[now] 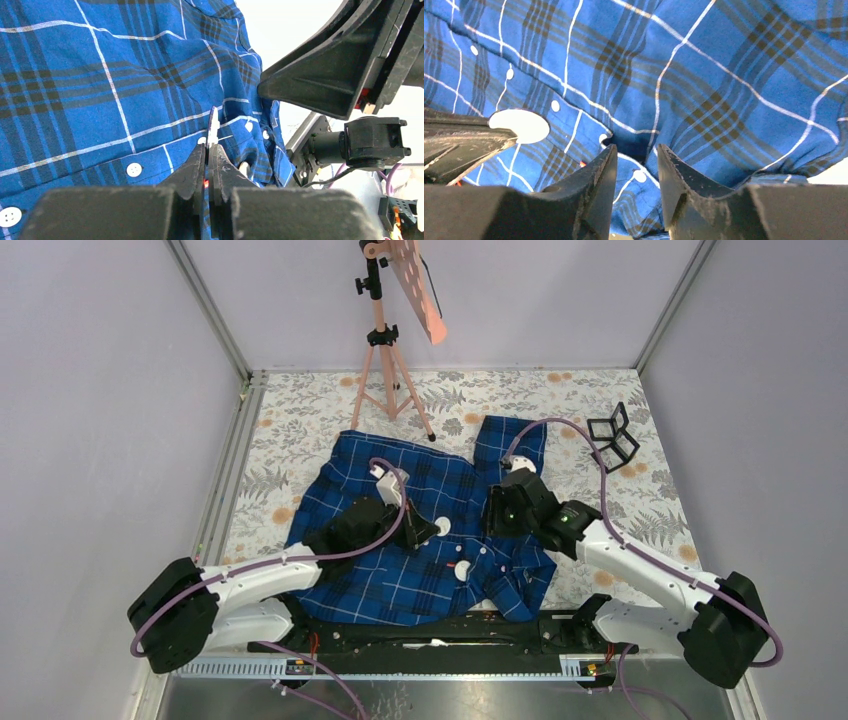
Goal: Pin the brooch onto the clothing
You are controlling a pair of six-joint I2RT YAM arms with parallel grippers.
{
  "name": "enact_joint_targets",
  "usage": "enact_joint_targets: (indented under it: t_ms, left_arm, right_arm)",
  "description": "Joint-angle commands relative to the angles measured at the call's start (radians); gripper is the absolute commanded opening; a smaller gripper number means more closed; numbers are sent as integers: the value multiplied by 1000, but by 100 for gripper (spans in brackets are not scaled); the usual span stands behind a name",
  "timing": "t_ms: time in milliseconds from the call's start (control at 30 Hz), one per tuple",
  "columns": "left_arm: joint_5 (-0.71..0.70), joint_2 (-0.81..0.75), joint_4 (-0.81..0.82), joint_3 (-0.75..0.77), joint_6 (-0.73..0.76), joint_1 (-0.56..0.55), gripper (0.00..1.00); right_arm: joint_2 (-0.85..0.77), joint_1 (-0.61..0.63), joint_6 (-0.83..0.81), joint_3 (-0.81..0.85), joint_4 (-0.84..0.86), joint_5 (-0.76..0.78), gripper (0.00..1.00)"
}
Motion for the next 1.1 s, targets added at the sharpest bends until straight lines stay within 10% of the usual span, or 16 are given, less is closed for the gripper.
enact_joint_targets:
  t_ms: [0,767,1067]
  left_arm:
    - [-51,-20,46,-1,-11,-26,0]
    - [-134,2,34,-2,-27,-101,0]
    - [-162,16,16,9,-23,-127,0]
  right_arm:
    - [-32,37,77,-32,3,-72,41]
    - [-90,122,202,-124,53,-129,41]
    - [-33,132,200,-124,103,-143,24]
